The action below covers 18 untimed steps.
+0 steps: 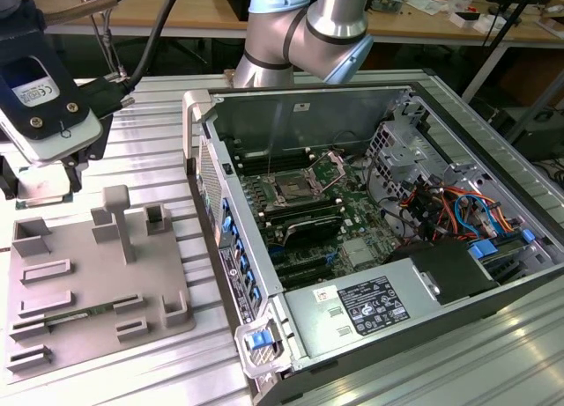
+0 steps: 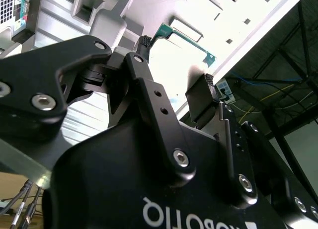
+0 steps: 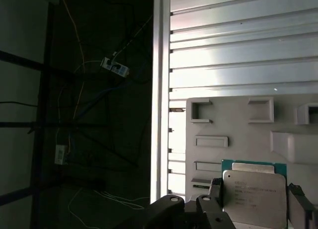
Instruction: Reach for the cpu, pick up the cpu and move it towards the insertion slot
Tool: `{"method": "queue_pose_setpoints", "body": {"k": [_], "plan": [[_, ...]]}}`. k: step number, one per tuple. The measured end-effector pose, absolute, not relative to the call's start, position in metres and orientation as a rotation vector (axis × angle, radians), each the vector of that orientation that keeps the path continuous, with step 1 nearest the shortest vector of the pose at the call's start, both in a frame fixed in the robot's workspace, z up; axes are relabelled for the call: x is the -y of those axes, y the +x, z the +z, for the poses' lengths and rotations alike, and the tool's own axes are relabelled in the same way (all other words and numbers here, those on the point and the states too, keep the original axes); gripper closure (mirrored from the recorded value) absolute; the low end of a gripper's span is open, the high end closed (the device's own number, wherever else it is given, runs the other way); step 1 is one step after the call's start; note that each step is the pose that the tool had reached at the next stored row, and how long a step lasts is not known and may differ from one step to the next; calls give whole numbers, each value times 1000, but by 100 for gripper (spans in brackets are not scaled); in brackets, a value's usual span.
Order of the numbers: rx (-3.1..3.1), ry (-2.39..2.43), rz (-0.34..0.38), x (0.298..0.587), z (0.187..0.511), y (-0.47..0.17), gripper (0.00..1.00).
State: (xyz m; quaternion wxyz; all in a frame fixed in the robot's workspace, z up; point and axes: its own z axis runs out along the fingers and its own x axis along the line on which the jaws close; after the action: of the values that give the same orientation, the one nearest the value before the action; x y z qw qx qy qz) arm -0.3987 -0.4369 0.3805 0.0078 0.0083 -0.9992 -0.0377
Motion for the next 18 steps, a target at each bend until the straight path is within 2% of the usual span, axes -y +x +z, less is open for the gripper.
{"method": "queue_pose_setpoints", "body": {"k": [18], "plan": [[3124,26,-118,437,391,-399,45]]}}
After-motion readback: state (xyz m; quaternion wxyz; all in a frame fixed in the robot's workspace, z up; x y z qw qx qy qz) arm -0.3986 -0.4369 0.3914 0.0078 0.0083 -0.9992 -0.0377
